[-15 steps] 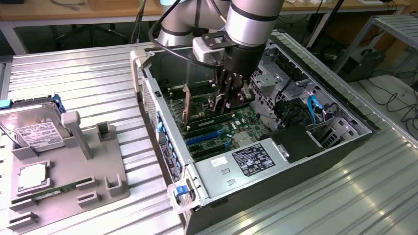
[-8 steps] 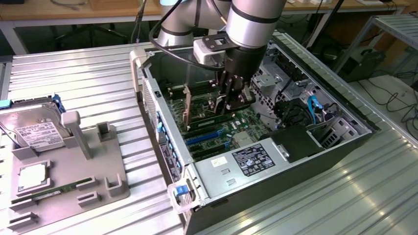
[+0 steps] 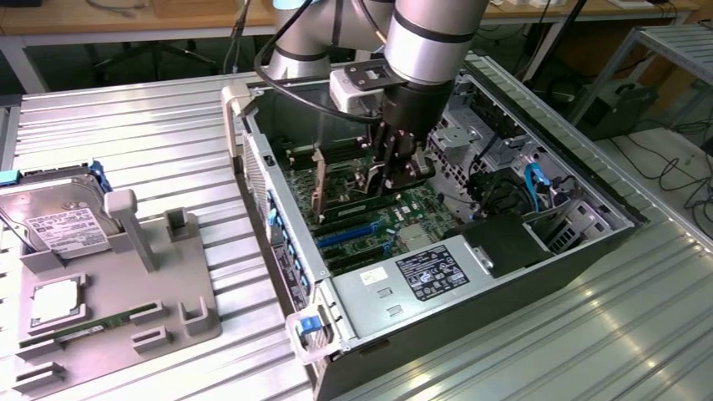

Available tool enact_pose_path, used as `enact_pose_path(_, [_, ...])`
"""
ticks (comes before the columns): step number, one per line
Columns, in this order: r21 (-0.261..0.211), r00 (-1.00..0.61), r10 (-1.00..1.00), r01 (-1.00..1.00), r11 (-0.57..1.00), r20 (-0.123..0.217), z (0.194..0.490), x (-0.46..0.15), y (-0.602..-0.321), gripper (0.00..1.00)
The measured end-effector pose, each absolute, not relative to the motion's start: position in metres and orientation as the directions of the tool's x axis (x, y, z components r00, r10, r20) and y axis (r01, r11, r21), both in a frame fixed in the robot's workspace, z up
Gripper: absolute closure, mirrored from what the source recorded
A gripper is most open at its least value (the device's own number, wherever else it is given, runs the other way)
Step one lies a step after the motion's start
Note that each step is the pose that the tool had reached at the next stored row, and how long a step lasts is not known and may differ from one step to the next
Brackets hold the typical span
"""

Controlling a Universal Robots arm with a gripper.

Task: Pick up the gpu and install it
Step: 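Insert the gpu into the slot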

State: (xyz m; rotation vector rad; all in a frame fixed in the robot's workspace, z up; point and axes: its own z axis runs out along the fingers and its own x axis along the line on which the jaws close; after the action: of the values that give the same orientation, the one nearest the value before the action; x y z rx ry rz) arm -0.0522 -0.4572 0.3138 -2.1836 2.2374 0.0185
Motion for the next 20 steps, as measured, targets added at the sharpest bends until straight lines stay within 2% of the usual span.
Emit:
enact_pose_path(12, [-0.002,-0.024,-0.999,-1.000,0.024,-0.024,0.294,-0.052,-0.457,0.72])
enact_pose_path(20, [-0.002,-0.024,-0.999,-1.000,0.024,-0.024,0.293,-0.052,-0.457,0.72])
